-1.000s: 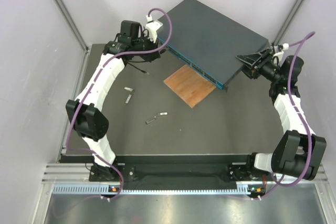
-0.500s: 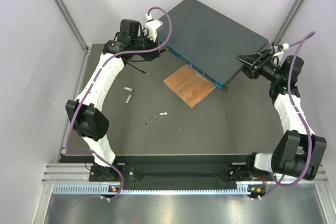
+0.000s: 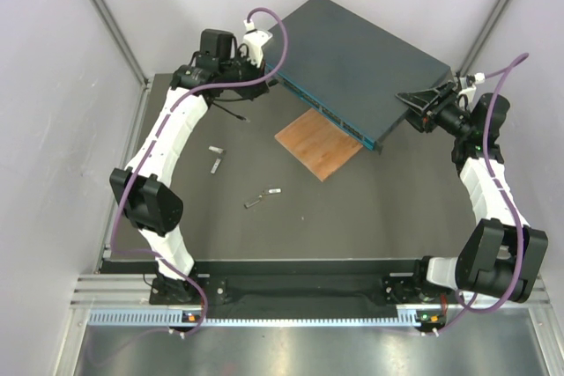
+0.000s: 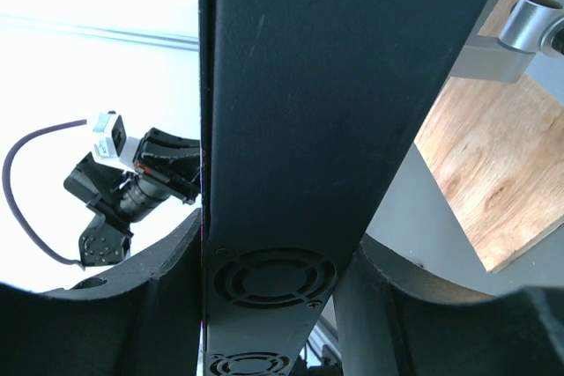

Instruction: Insert the plug into the switch port

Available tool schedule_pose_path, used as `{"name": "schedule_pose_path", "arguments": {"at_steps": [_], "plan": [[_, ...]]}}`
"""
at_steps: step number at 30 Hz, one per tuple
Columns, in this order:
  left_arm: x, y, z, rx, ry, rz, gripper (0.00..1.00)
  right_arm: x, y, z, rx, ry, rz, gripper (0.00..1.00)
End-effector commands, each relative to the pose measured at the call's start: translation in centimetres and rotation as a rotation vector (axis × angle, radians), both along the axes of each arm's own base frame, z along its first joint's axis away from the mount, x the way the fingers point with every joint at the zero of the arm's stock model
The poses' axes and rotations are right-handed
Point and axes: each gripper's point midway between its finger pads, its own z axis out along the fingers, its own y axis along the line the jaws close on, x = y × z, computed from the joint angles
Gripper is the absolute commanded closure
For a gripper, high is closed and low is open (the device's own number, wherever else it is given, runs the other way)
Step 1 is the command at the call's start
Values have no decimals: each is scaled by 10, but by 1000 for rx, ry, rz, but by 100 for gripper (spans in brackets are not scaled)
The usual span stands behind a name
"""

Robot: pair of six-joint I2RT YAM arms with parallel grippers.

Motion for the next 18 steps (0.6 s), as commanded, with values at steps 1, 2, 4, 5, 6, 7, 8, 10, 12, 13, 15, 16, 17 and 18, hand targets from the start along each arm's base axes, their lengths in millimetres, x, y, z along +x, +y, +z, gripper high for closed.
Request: {"name": "schedule_pose_path", "arguments": {"at_steps": [1,2,4,5,6,7,8,10,12,13,15,16,17,18], "plan": [[11,-10,41,-70,-123,-24,100,1,10,-2,-129,-137,45,100],[12,-10,36,-66,-113,-24,100,0,11,-3,-127,-133,47,100],[13,-10,28,-65,-92,-19,100,0,10,-3,-122,-133,45,100],[14,-12,23,-64,-81,-19,100,0,10,-2,-121,-135,46,100],[15,-13,18,-68,-71,-16,100,0,11,-1,-118,-135,50,100],[16,-13,16,-67,-68,-14,100,0,11,-1,-117,-137,48,100],[18,-13,13,-69,-60,-8,100,0,11,-1,-117,-137,48,100],[21,-15,13,-82,-56,0,100,0,11,0,-117,-138,50,100],[25,-16,17,-104,-61,15,100,0,11,0,-118,-139,50,100],[25,-17,17,-110,-59,15,100,0,11,-1,-118,-138,50,100],[27,-20,21,-136,-56,21,100,1,11,-3,-120,-136,50,100],[28,-22,23,-145,-60,20,100,1,10,-3,-119,-134,50,100],[29,-23,22,-148,-56,22,100,1,10,-3,-121,-135,50,100],[29,-25,25,-155,-59,23,100,1,10,-3,-121,-135,50,100]]}}
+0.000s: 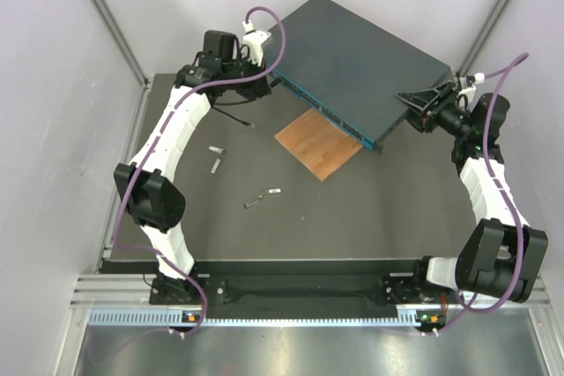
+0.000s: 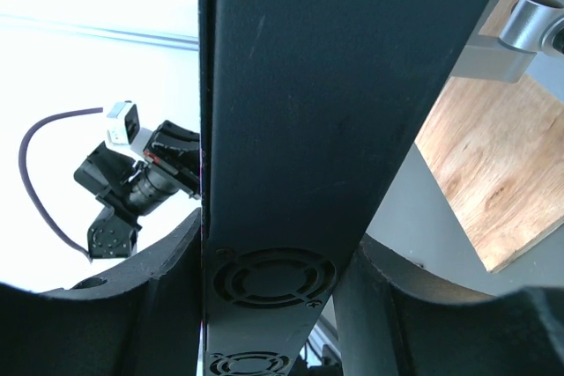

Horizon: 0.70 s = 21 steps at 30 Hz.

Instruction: Insert the plug into the switch port

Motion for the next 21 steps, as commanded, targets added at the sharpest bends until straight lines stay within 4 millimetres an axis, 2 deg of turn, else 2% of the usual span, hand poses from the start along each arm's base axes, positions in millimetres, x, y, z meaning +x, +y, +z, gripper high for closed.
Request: {"name": "schedule_pose_path", "arguments": {"at_steps": [1,4,8,13,19,21], "plan": [[25,-20,38,-100,-139,-6,100,1,10,-4,-121,-134,49,100],[29,-23,42,-110,-149,2,100,1,10,-6,-131,-133,51,100],[35,-28,38,-114,-141,5,100,2,10,-6,-133,-131,50,100],[39,-35,46,-135,-161,-3,100,3,9,-10,-137,-121,51,100],[28,-28,54,-115,-180,-15,99,5,6,-8,-157,-127,48,100],[24,-21,51,-108,-168,-3,92,4,5,-9,-164,-120,47,96]]}}
